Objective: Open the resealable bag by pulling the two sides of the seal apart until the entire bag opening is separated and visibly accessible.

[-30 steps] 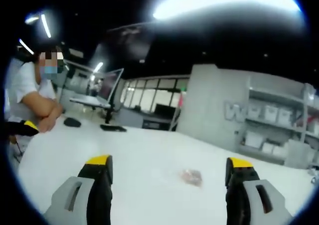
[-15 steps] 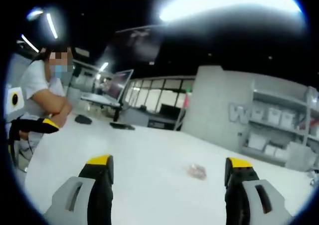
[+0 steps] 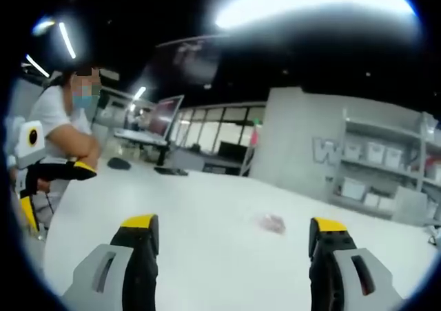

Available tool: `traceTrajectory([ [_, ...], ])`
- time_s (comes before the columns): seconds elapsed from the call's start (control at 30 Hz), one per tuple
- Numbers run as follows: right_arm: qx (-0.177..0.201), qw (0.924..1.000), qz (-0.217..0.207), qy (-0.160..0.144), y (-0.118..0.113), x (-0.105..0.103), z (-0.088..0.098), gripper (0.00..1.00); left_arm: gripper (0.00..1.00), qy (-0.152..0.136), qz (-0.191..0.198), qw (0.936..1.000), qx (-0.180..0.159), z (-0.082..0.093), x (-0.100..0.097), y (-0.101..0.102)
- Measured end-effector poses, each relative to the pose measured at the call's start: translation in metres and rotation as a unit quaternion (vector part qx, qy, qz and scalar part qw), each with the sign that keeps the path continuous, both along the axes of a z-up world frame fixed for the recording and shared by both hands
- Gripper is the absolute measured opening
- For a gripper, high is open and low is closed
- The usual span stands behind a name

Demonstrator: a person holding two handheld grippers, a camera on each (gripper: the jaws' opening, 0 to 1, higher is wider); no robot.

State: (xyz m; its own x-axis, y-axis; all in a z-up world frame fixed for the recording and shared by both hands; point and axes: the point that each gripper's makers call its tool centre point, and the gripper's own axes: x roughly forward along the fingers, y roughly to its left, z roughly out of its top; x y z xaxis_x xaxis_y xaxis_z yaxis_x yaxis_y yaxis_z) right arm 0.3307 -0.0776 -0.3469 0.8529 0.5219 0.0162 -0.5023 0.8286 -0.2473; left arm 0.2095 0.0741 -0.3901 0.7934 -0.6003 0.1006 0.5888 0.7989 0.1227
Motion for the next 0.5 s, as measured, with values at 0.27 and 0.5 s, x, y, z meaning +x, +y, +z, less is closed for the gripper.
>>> traceTrajectory([
  [0.27, 0.020, 0.9997, -0.005, 0.015, -0.010, -0.024, -0.014, 0.89, 0.99, 0.003, 0.008, 1.0000, 0.002, -0.002, 0.006, 0.004],
  [0.5, 0.028, 0.9994, -0.014, 0.017, -0.020, -0.046, -0.017, 0.88, 0.99, 0.004, 0.008, 0.9999, 0.005, -0.001, 0.011, 0.005],
])
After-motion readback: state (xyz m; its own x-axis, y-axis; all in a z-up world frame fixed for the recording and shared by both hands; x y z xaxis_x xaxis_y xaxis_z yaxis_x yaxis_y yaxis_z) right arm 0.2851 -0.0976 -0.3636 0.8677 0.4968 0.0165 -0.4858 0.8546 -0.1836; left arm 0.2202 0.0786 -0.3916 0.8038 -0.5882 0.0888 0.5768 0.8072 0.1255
